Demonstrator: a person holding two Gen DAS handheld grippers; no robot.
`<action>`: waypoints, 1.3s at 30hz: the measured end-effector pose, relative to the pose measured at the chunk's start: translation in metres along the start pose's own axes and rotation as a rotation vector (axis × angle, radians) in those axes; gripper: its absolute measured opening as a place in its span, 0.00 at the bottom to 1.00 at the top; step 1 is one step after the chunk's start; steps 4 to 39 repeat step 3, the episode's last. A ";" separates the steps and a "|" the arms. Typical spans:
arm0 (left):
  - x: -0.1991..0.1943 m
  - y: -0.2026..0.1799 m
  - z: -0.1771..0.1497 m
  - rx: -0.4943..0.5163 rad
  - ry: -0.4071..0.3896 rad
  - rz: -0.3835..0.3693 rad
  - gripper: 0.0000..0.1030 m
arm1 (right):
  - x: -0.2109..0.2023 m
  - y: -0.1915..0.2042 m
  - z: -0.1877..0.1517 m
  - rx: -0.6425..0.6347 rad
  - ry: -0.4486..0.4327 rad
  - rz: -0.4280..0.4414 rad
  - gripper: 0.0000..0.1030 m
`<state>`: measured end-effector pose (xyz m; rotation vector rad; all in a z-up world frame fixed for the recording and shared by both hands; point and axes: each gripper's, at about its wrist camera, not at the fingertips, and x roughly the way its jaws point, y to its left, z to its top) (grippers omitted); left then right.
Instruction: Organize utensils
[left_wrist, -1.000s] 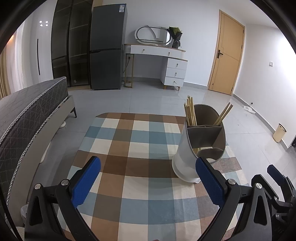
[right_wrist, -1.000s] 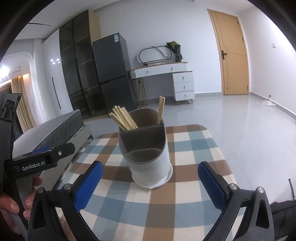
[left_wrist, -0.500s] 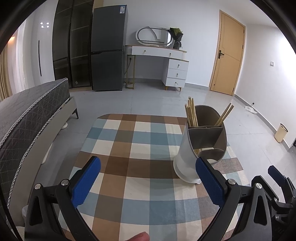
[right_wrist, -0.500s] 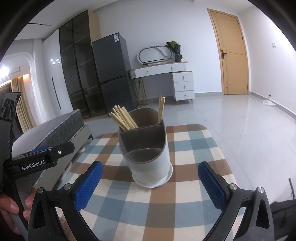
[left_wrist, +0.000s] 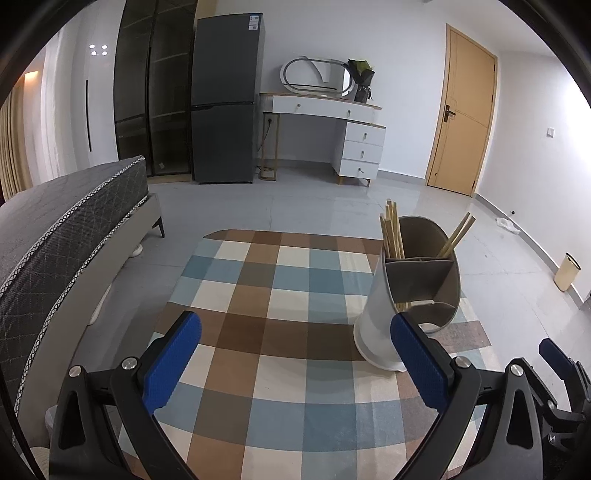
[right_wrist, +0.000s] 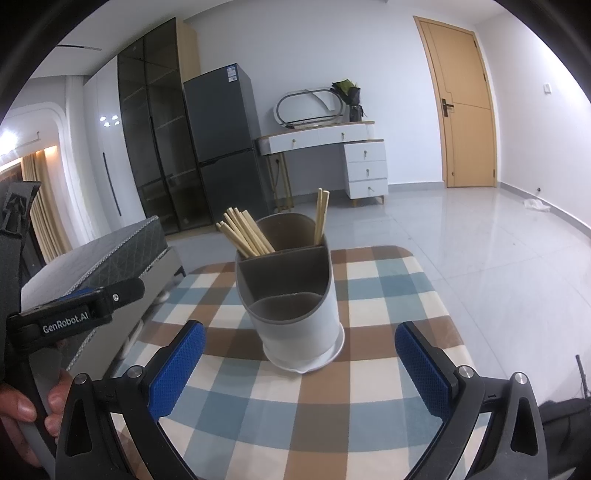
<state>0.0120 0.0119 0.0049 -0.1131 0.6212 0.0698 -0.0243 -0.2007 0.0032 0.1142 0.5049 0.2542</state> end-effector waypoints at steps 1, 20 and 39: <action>0.000 0.000 0.000 -0.001 0.001 0.000 0.97 | 0.000 0.000 0.000 0.001 0.001 0.000 1.00; 0.001 0.000 0.000 -0.002 0.002 -0.003 0.97 | 0.002 -0.001 0.000 0.004 0.003 0.000 1.00; 0.001 0.000 0.000 -0.002 0.002 -0.003 0.97 | 0.002 -0.001 0.000 0.004 0.003 0.000 1.00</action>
